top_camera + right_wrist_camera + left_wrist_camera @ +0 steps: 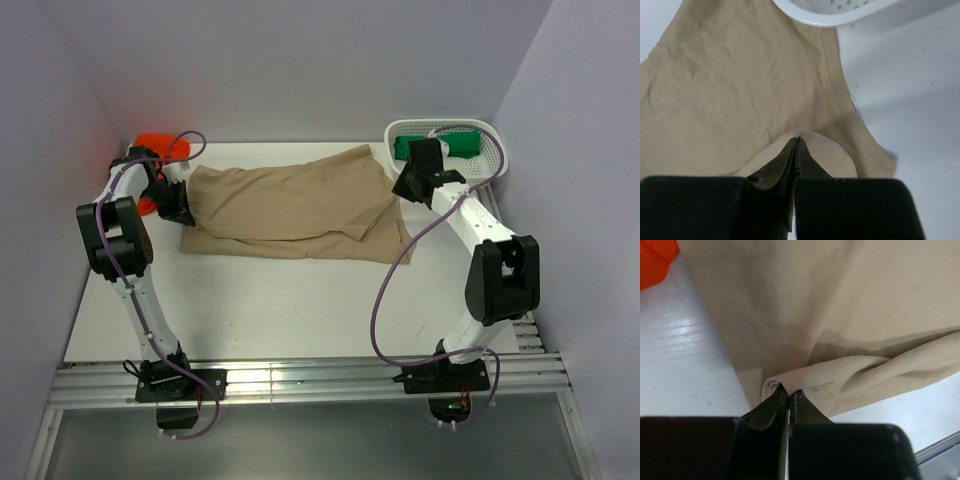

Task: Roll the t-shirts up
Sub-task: Fold the tshirt

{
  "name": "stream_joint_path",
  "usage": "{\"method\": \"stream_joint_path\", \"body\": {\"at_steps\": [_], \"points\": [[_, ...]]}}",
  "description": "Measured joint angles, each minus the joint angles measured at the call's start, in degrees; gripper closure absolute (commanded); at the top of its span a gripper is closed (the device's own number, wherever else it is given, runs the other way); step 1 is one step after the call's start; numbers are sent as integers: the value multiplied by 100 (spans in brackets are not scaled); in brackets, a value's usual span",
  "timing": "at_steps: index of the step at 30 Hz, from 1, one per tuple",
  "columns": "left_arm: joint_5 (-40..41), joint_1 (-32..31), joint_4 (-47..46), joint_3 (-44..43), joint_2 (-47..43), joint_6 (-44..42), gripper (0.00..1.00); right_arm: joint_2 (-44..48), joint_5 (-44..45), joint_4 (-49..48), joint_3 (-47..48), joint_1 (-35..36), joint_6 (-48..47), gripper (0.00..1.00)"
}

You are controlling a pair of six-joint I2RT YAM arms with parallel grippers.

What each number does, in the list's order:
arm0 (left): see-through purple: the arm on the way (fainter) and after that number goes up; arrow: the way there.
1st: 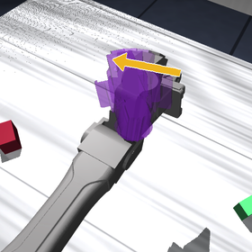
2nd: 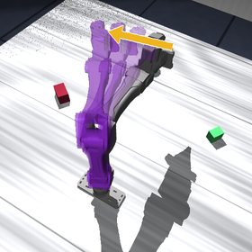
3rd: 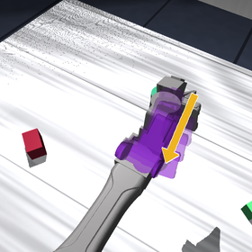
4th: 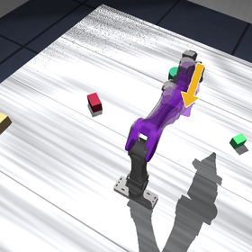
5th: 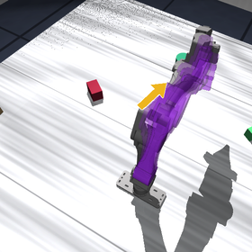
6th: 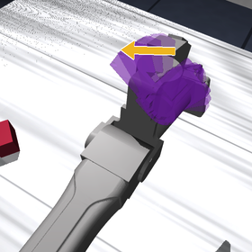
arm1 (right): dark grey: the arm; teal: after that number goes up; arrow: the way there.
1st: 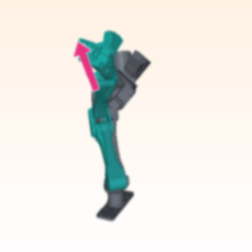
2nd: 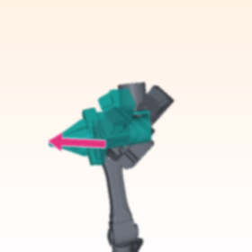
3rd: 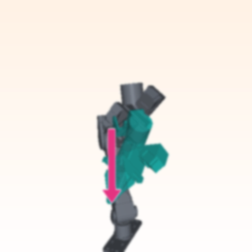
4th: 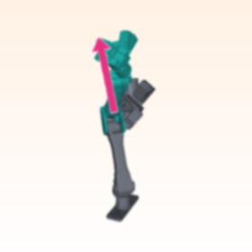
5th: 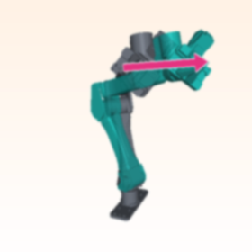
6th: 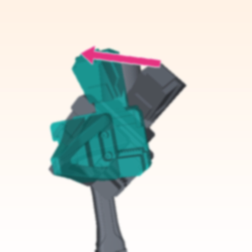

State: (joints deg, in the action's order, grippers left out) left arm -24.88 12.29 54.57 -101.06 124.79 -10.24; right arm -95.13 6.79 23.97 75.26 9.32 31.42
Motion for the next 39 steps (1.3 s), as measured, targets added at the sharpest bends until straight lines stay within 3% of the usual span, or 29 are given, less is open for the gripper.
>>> {"method": "stream_joint_path", "body": {"at_steps": [6,12,19,22,31,39], "points": [[68,-2,-42,0,0,66,94,-4,-20,-105,0,-127,0,100],[83,-2,-103,22,0,92,79,-136,-70,-142,0,-212,0,100],[81,-2,-179,22,0,118,72,-354,-149,-173,20,-247,0,100],[81,-2,-201,22,0,142,74,-463,-179,-214,74,-247,0,100],[81,-2,-273,22,-2,256,100,-782,-195,-249,413,-247,-2,100],[142,-2,-330,52,-125,415,100,-1049,-192,-258,776,-262,-4,100]]}}
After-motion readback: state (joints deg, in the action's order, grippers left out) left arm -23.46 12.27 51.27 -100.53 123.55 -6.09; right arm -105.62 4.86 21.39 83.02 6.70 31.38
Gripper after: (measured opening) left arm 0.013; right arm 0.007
